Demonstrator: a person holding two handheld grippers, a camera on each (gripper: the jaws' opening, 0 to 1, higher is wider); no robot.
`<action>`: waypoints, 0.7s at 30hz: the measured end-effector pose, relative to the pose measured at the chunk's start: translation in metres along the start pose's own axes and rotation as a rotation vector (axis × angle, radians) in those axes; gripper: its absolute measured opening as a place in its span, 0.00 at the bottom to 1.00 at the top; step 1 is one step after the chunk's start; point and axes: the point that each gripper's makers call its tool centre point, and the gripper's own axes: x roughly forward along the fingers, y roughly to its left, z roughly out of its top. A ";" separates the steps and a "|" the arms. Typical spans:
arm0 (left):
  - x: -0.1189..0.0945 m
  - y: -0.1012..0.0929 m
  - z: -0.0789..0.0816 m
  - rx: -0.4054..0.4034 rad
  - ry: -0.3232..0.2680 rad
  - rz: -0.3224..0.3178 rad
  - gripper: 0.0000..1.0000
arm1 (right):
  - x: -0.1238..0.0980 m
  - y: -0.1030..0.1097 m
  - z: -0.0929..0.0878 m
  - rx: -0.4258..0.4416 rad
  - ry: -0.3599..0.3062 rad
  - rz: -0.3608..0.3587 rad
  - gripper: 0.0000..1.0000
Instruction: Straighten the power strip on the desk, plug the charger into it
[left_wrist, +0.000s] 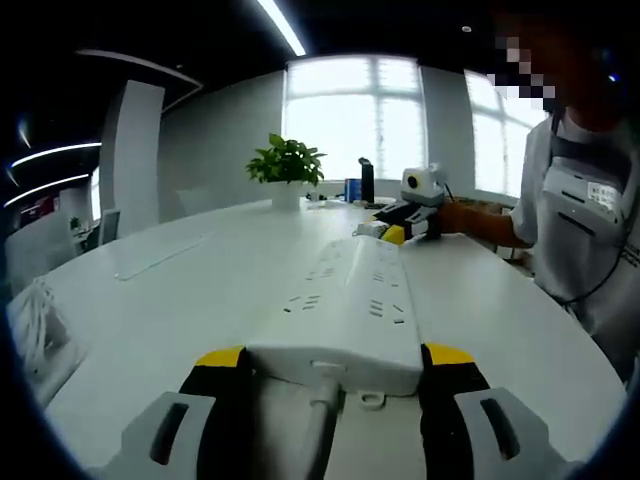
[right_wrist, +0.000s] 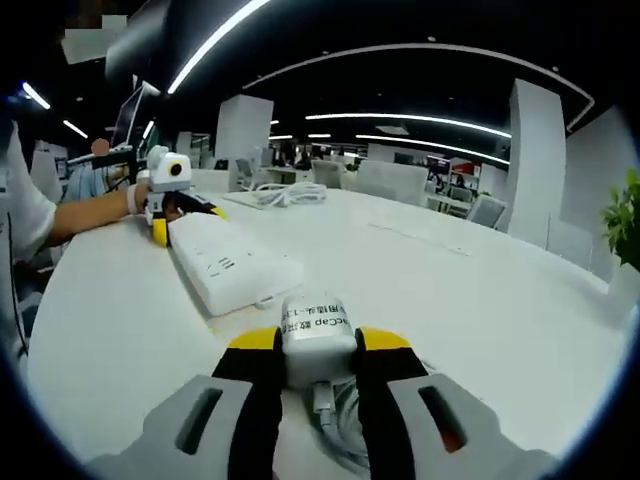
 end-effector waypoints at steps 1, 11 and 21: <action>0.000 0.000 0.000 0.000 0.000 0.000 0.69 | 0.000 0.000 0.000 -0.001 0.001 0.000 0.27; 0.000 0.000 0.000 0.000 0.000 0.000 0.69 | -0.001 0.000 0.003 0.064 0.027 0.015 0.26; 0.000 0.000 0.000 0.001 0.002 0.003 0.68 | -0.022 0.025 0.061 0.142 0.110 0.092 0.26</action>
